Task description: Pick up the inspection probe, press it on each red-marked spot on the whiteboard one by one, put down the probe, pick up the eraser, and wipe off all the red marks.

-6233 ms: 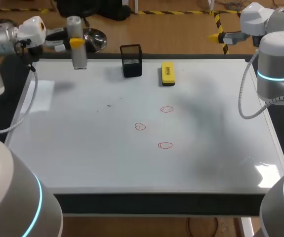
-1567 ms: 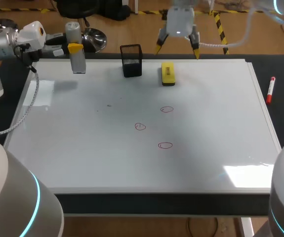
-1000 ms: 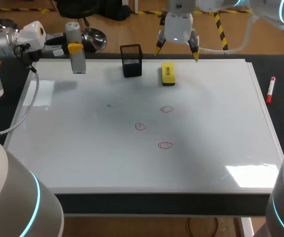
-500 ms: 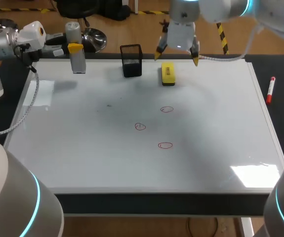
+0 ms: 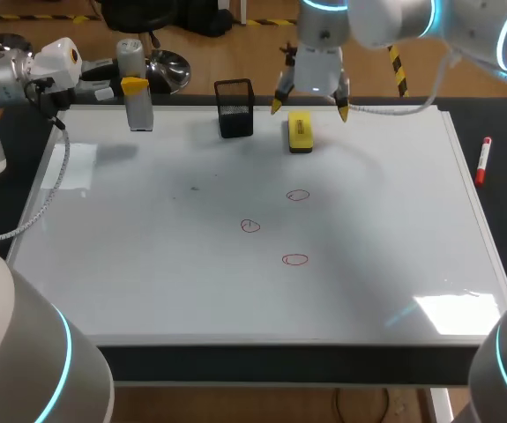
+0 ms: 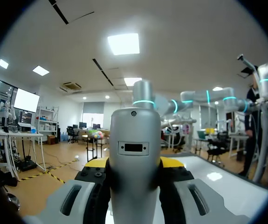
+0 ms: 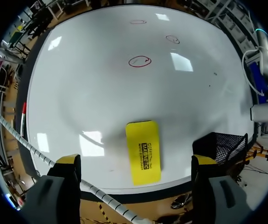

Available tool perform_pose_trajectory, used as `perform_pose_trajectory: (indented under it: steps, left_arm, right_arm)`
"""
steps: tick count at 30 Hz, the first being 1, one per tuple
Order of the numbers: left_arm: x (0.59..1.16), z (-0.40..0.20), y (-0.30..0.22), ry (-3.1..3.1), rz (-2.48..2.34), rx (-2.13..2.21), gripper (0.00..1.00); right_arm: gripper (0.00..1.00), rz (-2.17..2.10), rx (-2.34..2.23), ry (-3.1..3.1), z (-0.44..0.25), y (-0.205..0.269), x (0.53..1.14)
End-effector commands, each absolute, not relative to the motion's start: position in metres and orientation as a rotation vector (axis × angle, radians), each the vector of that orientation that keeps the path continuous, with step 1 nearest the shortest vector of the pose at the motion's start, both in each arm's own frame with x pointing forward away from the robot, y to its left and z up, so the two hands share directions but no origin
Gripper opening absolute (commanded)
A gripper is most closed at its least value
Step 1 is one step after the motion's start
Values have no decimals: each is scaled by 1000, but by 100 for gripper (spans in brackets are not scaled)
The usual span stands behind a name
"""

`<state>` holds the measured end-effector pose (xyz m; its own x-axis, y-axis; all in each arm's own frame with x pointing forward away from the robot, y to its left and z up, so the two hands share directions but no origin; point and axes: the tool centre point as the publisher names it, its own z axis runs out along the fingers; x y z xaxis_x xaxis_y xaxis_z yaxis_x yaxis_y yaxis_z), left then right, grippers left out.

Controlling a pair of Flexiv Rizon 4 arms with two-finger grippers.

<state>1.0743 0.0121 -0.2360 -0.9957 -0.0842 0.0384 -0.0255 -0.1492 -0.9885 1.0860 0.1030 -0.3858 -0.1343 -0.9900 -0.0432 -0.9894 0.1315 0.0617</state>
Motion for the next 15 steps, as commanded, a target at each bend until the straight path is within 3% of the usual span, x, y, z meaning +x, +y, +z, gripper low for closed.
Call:
perform_pose_trajectory:
  steps: [1,15]
  left_arm:
    - [1075,-236,12,2022,-2351,-127,0]
    - [1075,-236,12,2022,-2351,-127,0]
  right_arm:
    - [100,-115,2066,-2326,-394,108,1096]
    - [100,-133,2066,-2287,-414,114,1093]
